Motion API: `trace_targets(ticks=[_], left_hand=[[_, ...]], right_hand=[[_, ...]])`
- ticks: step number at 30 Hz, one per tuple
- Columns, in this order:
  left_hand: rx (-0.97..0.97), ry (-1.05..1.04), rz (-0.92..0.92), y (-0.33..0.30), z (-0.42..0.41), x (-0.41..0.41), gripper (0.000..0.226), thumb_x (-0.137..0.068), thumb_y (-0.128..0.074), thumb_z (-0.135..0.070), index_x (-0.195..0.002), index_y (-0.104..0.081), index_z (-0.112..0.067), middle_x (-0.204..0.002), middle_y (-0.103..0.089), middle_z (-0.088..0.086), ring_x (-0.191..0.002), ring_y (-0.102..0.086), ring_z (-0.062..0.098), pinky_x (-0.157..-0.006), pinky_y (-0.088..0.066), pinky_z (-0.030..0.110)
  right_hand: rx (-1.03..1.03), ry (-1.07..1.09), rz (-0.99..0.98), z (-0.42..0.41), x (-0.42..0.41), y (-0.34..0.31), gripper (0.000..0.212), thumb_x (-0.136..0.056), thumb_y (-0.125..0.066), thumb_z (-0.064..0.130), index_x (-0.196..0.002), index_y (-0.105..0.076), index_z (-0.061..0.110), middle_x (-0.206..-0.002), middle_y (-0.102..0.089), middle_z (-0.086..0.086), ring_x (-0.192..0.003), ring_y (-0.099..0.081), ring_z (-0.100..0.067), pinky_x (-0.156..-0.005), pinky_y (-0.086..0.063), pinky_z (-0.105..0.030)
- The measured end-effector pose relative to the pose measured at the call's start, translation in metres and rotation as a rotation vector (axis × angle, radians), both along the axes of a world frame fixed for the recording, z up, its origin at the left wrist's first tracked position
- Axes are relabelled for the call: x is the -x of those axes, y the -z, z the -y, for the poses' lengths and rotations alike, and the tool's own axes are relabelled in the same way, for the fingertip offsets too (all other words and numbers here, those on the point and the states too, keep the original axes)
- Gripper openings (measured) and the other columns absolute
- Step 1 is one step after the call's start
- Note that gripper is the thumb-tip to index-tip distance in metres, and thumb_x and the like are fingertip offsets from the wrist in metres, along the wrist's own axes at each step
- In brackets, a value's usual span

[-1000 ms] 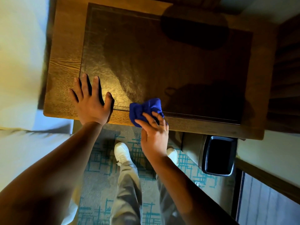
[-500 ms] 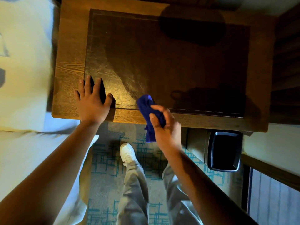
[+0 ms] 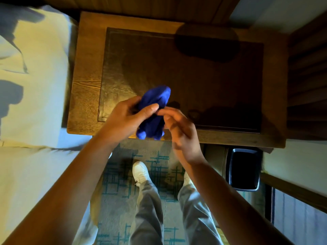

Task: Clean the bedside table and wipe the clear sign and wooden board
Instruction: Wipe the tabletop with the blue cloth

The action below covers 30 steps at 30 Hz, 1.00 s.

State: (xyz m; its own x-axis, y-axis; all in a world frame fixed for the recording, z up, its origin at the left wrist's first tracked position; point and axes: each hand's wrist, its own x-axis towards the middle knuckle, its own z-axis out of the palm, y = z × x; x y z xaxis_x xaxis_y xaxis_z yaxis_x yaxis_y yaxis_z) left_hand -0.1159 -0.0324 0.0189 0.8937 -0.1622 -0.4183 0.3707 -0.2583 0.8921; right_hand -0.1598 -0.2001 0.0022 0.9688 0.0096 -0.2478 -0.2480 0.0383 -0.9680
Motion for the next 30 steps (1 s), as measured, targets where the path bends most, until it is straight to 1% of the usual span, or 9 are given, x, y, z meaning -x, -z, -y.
trace_targets(ticks=[2, 4, 7, 11, 14, 19, 22, 27, 30], left_hand=[[0.008, -0.043, 0.044, 0.0, 0.004, 0.002, 0.035, -0.087, -0.069, -0.04, -0.094, -0.069, -0.006, -0.074, -0.062, 0.009, -0.071, -0.055, 0.011, -0.065, -0.041, 0.036], [0.018, -0.045, 0.054, -0.002, 0.009, 0.003, 0.031, -0.088, -0.07, -0.039, -0.092, -0.069, -0.008, -0.074, -0.061, 0.01, -0.07, -0.054, 0.013, -0.064, -0.039, 0.036], [0.074, -0.017, 0.048, -0.009, 0.026, 0.01, 0.015, -0.093, -0.071, -0.028, -0.094, -0.071, -0.013, -0.076, -0.065, -0.001, -0.071, -0.058, 0.008, -0.063, -0.043, 0.028], [0.174, 0.047, 0.041, -0.018, 0.062, 0.015, 0.018, -0.091, -0.068, -0.024, -0.101, -0.072, -0.009, -0.081, -0.07, 0.001, -0.075, -0.062, 0.006, -0.066, -0.047, 0.02], [0.16, 0.154, 0.081, -0.023, 0.084, 0.014, 0.017, -0.092, -0.069, -0.024, -0.093, -0.072, -0.008, -0.073, -0.064, 0.007, -0.07, -0.057, 0.007, -0.061, -0.042, 0.023], [-0.006, 0.273, 0.157, -0.034, 0.127, 0.024, 0.009, -0.093, -0.07, -0.028, -0.089, -0.072, -0.02, -0.071, -0.068, -0.011, -0.064, -0.059, 0.001, -0.057, -0.045, 0.025], [-0.145, 0.324, 0.258, -0.041, 0.154, 0.029, 0.021, -0.092, -0.07, -0.036, -0.087, -0.07, -0.016, -0.072, -0.07, -0.005, -0.065, -0.063, 0.007, -0.056, -0.046, 0.024], [-0.165, 0.315, 0.318, -0.031, 0.206, 0.037, 0.013, -0.097, -0.06, -0.044, -0.1, -0.068, -0.033, -0.091, -0.072, -0.026, -0.09, -0.066, -0.01, -0.077, -0.047, 0.01], [-0.513, 0.546, 0.605, 0.026, 0.232, 0.035, 0.046, -0.098, -0.049, -0.049, -0.128, -0.063, -0.018, -0.136, -0.062, -0.001, -0.134, -0.052, 0.016, -0.11, -0.042, 0.037]], right_hand=[[0.013, -0.011, -0.021, 0.009, 0.003, -0.006, 0.025, -0.097, -0.052, 0.021, -0.113, -0.071, 0.015, -0.103, -0.071, -0.012, -0.097, -0.067, -0.03, -0.084, -0.053, -0.059], [0.02, 0.019, -0.053, 0.018, 0.005, -0.012, 0.022, -0.094, -0.057, 0.014, -0.112, -0.07, 0.017, -0.094, -0.072, -0.004, -0.086, -0.067, -0.019, -0.078, -0.055, -0.045], [0.114, 0.087, -0.132, 0.032, 0.008, -0.013, 0.029, -0.089, -0.071, 0.011, -0.109, -0.063, 0.03, -0.105, -0.07, 0.005, -0.095, -0.068, -0.006, -0.083, -0.055, -0.028], [-0.152, 0.097, -0.238, 0.061, 0.016, -0.017, 0.04, -0.09, -0.065, 0.018, -0.128, -0.055, 0.018, -0.122, -0.067, -0.011, -0.11, -0.066, -0.02, -0.089, -0.054, -0.043], [-0.3, 0.054, -0.239, 0.081, 0.028, -0.023, 0.047, -0.094, -0.058, 0.013, -0.138, -0.048, 0.002, -0.124, -0.067, -0.015, -0.109, -0.066, -0.02, -0.092, -0.055, -0.037], [0.163, 0.107, -0.196, 0.114, 0.051, -0.03, 0.028, -0.091, -0.07, 0.033, -0.109, -0.065, 0.012, -0.09, -0.074, -0.002, -0.081, -0.071, -0.017, -0.072, -0.058, -0.049], [0.203, 0.246, -0.162, 0.134, 0.066, -0.042, 0.017, -0.091, -0.074, 0.025, -0.095, -0.063, 0.013, -0.071, -0.065, 0.011, -0.062, -0.057, -0.003, -0.056, -0.044, -0.024], [0.124, 0.413, -0.205, 0.186, 0.102, -0.048, 0.018, -0.091, -0.074, 0.02, -0.09, -0.064, 0.005, -0.063, -0.059, 0.006, -0.049, -0.052, 0.0, -0.047, -0.04, -0.015], [0.137, 0.518, -0.231, 0.229, 0.132, -0.038, 0.025, -0.088, -0.076, 0.025, -0.078, -0.058, 0.01, -0.058, -0.052, 0.01, -0.052, -0.044, -0.004, -0.048, -0.035, -0.02]])
